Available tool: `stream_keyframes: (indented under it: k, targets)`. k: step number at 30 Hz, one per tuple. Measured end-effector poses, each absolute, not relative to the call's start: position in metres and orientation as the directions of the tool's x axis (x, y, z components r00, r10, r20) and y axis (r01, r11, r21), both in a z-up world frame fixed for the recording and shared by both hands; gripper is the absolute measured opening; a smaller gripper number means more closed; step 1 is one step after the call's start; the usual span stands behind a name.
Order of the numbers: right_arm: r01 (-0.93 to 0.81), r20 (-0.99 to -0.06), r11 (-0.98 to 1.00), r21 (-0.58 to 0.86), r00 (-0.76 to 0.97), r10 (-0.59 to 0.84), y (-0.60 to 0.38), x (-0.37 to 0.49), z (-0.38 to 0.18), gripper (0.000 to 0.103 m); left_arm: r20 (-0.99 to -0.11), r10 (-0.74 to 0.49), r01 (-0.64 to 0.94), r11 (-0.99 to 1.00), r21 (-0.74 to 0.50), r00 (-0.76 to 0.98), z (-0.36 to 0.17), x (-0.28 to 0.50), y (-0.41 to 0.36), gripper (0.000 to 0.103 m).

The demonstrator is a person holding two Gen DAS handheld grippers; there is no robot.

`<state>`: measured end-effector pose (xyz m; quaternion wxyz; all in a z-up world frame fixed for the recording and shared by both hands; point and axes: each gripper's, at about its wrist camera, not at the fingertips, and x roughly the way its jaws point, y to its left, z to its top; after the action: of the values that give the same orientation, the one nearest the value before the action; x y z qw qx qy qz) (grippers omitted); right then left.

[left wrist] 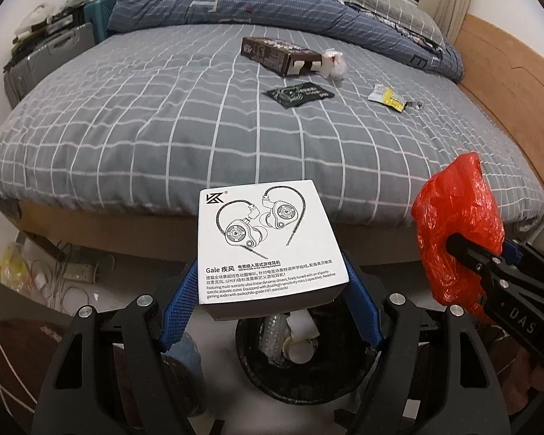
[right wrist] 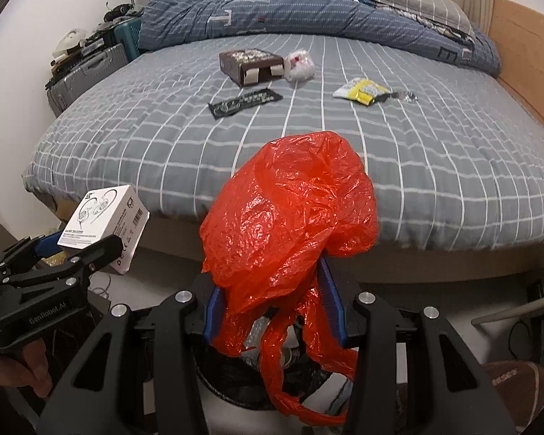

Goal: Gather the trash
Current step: 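Lift the earphone box and red bag and carry both over the black bin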

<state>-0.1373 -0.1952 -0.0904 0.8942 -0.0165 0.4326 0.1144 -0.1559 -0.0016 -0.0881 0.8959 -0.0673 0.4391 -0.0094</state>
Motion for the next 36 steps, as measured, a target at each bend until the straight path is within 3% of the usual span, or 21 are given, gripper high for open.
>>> stream_keyframes:
  k: [9,36]
  targets:
    - [-0.209,-0.827,0.976,0.066,0.536,0.17,-0.198,-0.145,-0.118,0.044,-0.83,-0.089,-0.055,0.988,-0.142,0.551,-0.116,-0.171,0.004,0.072]
    - [-0.26,-0.957,0.962,0.084,0.248,0.15,-0.165,-0.093,-0.25,0.047,-0.939,-0.075,-0.07,0.992,-0.104,0.335,-0.222,-0.116,0.011,0.072]
